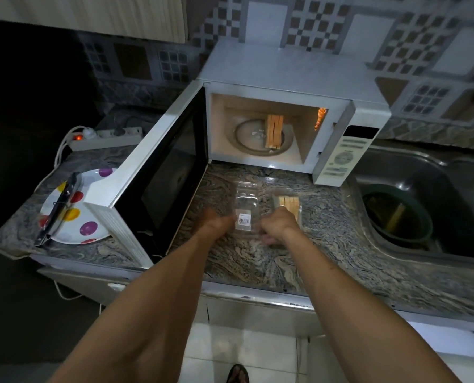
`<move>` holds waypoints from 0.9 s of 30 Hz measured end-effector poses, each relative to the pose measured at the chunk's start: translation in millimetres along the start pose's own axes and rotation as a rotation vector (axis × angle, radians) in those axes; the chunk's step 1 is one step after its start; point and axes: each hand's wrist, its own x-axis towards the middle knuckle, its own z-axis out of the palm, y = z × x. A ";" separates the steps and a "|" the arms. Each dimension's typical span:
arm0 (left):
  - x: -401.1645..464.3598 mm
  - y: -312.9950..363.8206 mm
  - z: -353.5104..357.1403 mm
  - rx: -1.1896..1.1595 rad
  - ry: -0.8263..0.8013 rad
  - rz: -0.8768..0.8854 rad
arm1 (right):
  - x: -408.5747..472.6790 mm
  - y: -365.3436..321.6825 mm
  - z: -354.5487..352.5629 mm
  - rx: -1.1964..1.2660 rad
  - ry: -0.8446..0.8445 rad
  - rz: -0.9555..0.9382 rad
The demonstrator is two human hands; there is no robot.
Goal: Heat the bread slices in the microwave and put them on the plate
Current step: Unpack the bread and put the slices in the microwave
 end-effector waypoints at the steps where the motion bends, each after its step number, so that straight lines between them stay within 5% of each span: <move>1: -4.2 5.6 -3.0 0.104 0.082 0.048 | -0.3 1.6 -10.4 -0.040 0.000 -0.023; 5: -21.4 24.0 2.2 0.139 0.215 0.253 | -1.0 20.8 -52.2 -0.488 0.040 -0.197; 9: -35.6 32.3 33.4 0.115 -0.106 0.312 | -7.8 49.5 -65.9 -0.780 -0.015 -0.276; 14: -48.8 24.6 68.7 0.067 -0.434 0.151 | -10.3 65.6 -59.9 -0.666 0.069 -0.349; 19: -48.0 9.8 84.7 -0.204 -0.372 0.070 | -9.6 76.0 -45.1 -0.551 0.032 -0.401; 27: -57.0 5.4 87.7 -0.219 -0.302 0.081 | -10.1 75.7 -44.9 -0.565 -0.052 -0.421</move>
